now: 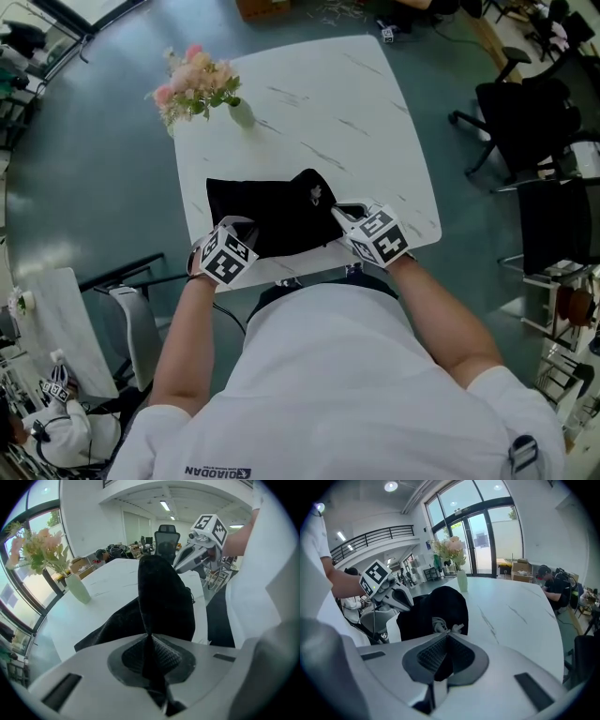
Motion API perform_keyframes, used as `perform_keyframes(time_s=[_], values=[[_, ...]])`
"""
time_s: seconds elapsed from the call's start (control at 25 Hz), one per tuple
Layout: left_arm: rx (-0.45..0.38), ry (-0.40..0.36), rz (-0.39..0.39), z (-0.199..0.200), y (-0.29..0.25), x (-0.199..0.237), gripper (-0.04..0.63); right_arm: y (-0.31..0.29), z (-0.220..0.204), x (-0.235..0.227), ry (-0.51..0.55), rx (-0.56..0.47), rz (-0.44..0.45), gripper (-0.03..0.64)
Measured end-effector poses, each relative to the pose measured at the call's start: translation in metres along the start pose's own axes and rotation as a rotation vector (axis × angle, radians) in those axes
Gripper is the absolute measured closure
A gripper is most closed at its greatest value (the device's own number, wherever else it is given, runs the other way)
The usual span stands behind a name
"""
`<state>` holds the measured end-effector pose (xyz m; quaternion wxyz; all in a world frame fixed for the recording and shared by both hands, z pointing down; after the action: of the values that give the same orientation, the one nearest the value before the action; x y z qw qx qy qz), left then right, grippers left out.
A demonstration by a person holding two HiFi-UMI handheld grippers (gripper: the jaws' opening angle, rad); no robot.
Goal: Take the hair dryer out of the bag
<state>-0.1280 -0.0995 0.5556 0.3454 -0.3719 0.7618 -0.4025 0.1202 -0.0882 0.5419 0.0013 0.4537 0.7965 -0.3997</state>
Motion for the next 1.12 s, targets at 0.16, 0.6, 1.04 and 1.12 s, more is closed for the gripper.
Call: perform_keyframes(time_s=[0.16, 0.6, 1.04, 1.12], values=[[0.000, 0.019, 0.011, -0.008, 0.005, 0.001, 0.563, -0.016, 0.003, -0.001, 0.065, 0.053, 0.009, 0.600], [0.024, 0.076, 0.060, -0.020, 0.016, 0.002, 0.563, -0.061, 0.023, 0.019, 0.410, 0.245, 0.103, 0.543], [-0.038, 0.202, 0.073, -0.017, 0.027, 0.005, 0.561, -0.103, 0.028, 0.021, 0.576, 0.388, 0.129, 0.430], [-0.092, 0.280, 0.058, -0.016, 0.036, 0.010, 0.560, -0.105, 0.025, 0.021, 0.597, 0.419, 0.137, 0.428]])
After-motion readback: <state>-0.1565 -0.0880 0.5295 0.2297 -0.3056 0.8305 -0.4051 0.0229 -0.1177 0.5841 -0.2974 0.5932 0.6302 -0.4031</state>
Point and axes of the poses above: the fingertips, and each gripper's own axes: y backward along the fingers, x to its left, z out of its top, the point moved 8 cm from there along y, backward along the fingers, and after that the axes turned 13 degrees about z, right-handed, at the moved point
